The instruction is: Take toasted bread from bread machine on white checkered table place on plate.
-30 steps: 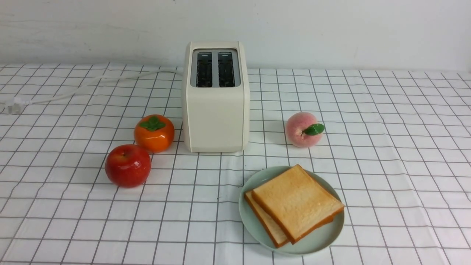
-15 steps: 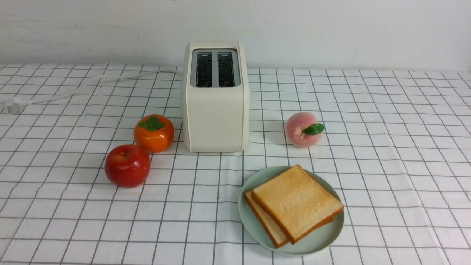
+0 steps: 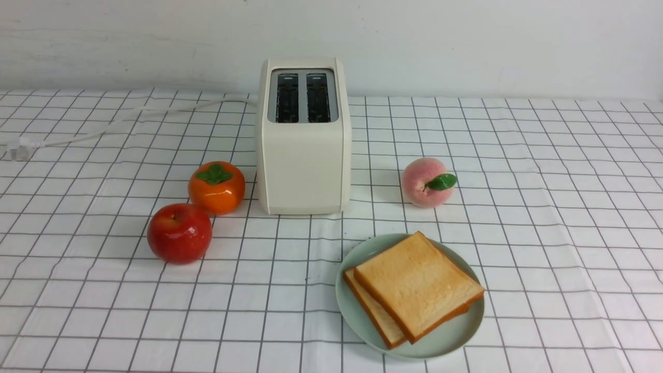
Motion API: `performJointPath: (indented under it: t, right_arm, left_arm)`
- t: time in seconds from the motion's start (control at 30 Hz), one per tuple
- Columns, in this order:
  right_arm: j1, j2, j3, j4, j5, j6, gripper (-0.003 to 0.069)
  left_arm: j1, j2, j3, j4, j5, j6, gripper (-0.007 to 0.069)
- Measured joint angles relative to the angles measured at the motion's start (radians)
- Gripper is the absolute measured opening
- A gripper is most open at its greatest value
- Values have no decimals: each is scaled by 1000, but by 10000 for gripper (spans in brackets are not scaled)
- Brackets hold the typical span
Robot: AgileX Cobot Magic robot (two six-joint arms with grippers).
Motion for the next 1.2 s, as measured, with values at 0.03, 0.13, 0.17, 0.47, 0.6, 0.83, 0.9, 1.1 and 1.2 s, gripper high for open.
performJointPath:
  t: [0.03,0.13,0.17,0.47,0.6,0.83,0.9,1.1,1.2]
  right_arm:
    - [0,0,0,0,0,0,144]
    - [0,0,0,0,0,0,144]
    - [0,0,0,0,0,0,144]
    - [0,0,0,0,0,0,147]
    - [0,0,0,0,0,0,148]
    - [0,0,0,0,0,0,148]
    - [0,0,0,0,0,0,148]
    - [0,0,0,0,0,0,148]
    - [0,0,0,0,0,0,151]
  left_arm:
    - [0,0,0,0,0,0,-11]
    - [0,0,0,0,0,0,-11]
    - [0,0,0,0,0,0,-11]
    - [0,0,0,0,0,0,-3]
    - [0,0,0,0,0,0,-1]
    - [0,0,0,0,0,0,2]
    - [0,0,0,0,0,0,2]
    - [0,0,0,0,0,0,6]
    - [0,0,0,0,0,0,8]
